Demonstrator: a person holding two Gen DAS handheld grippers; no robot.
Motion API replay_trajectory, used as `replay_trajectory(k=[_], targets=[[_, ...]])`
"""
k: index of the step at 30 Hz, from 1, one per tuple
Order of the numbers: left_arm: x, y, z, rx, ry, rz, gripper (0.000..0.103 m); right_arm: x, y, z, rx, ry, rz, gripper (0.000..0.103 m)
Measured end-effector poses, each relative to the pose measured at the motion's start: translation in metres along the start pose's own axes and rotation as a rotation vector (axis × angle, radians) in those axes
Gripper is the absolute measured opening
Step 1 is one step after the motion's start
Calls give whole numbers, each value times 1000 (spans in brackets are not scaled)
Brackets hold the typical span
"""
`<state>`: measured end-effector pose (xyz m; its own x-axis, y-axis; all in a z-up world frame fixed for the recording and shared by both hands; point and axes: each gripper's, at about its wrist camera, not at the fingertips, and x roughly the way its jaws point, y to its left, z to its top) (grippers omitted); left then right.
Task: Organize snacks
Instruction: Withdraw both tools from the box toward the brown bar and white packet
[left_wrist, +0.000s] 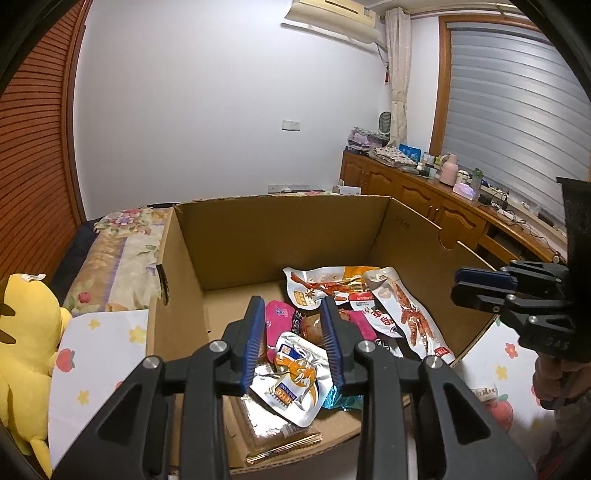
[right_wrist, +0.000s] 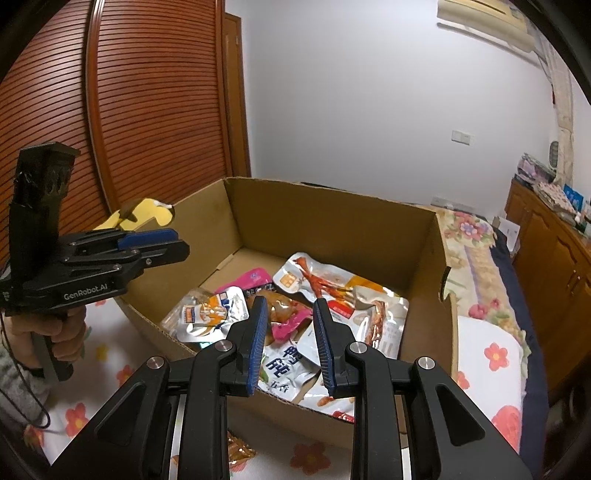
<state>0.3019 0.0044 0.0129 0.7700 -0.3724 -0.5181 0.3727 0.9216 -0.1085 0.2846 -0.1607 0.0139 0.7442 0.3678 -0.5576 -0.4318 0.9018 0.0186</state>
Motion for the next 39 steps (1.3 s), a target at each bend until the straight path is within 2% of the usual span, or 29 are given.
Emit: replay_trajectory(k=[5,11,15,20,21,23,25,27,28,29,31,39], targets=[[-15,-6,4,4,-24,5,34,-16,2,-2,6,-13,-13,24],[-35,-25,5,27,-45,-1,42,-54,5,-9,-4,-35,-46,24],[-51,-41,1,52,-49,-11,48,-78,4,-18,14,-45,-68,24],[-67,-56,-10,86,-34,-9,51,-98,6,-30,24,-44,-88,24],[-69,-59,-13,92,-29,-6,53,-101,6,-34,24,-42,-93,24],[-73,-64,-19,101,-19,-2,63,-105,7,-40,30,-36,-100,26],[-77,-70,-26,106,-19,-2,80,-108,6,-48,39,-25,-103,30],[-79,-73,-34,108,-15,-5,90,-108,5,-57,43,-10,-109,33],[-80,-74,-37,107,-8,-6,93,-108,5,-62,44,-1,-114,37],[-79,-76,-43,104,5,-9,94,-107,5,-66,44,7,-115,41],[-78,-77,-51,99,27,-17,94,-102,4,-76,44,38,-112,56],[-67,-87,-85,79,114,-29,94,-75,-5,-107,34,150,-112,58]])
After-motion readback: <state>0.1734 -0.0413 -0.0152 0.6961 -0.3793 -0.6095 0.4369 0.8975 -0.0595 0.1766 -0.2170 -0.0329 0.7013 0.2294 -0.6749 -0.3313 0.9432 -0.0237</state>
